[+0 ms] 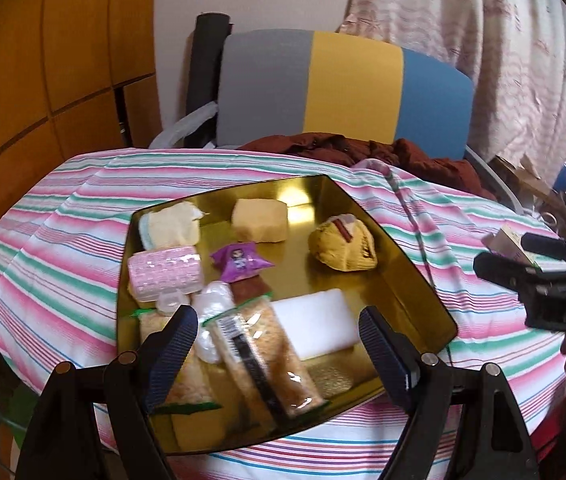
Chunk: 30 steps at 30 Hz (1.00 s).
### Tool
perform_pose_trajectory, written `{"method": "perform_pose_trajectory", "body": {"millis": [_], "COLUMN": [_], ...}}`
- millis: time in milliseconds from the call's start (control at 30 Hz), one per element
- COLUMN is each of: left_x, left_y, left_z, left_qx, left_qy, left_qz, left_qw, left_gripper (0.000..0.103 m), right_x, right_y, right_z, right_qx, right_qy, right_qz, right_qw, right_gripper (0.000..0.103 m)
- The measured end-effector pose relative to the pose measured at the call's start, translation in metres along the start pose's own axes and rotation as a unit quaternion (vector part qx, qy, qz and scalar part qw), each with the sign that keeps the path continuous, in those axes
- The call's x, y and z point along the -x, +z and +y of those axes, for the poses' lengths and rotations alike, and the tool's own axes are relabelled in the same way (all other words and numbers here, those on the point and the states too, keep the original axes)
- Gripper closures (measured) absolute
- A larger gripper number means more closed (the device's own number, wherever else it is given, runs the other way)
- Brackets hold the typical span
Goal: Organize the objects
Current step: 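Withdraw both grippers from the tray toward the remaining items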
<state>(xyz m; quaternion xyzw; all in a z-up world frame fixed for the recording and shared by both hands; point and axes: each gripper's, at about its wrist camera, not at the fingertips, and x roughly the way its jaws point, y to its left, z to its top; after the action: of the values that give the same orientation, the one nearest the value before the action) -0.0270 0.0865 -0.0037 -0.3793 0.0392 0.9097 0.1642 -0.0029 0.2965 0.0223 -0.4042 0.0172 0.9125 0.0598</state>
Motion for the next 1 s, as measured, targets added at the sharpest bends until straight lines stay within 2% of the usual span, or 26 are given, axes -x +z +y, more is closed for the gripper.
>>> {"method": "perform_pose_trajectory", "body": {"millis": [333, 600, 700, 767, 833, 867, 1000], "left_x": [-0.003, -0.006, -0.008, -0.010, -0.011, -0.012, -0.022], "left_y": [0.000, -0.002, -0.002, -0.002, -0.002, -0.001, 0.001], "left_z": [-0.033, -0.061, -0.072, -0.081, -0.092, -0.098, -0.128], "left_qx": [-0.039, -0.074, -0.085, -0.094, -0.103, -0.109, -0.125], "left_qy": [-0.027, -0.046, -0.058, -0.070, -0.079, -0.084, -0.115], "left_qz": [0.011, 0.021, 0.027, 0.031, 0.034, 0.035, 0.053], "left_qw": [0.9988, 0.9960, 0.9943, 0.9926, 0.9909, 0.9898, 0.9840], "left_gripper": [0.019, 0.019, 0.019, 0.019, 0.019, 0.019, 0.019], "right_x": [-0.002, -0.003, -0.007, -0.009, -0.011, -0.013, -0.009], "right_y": [0.004, 0.008, -0.002, -0.018, -0.036, -0.041, -0.046], "right_z": [-0.075, -0.175, -0.221, -0.253, -0.280, -0.292, -0.311], "right_qx": [-0.030, -0.091, -0.140, -0.194, -0.253, -0.280, -0.327], "right_qy": [-0.054, -0.121, -0.148, -0.156, -0.157, -0.157, -0.127], "right_qz": [0.009, -0.012, -0.023, -0.030, -0.028, -0.013, -0.024], "right_qw": [0.998, 0.988, 0.979, 0.968, 0.954, 0.947, 0.936], "right_gripper": [0.000, 0.000, 0.000, 0.000, 0.000, 0.000, 0.000]}}
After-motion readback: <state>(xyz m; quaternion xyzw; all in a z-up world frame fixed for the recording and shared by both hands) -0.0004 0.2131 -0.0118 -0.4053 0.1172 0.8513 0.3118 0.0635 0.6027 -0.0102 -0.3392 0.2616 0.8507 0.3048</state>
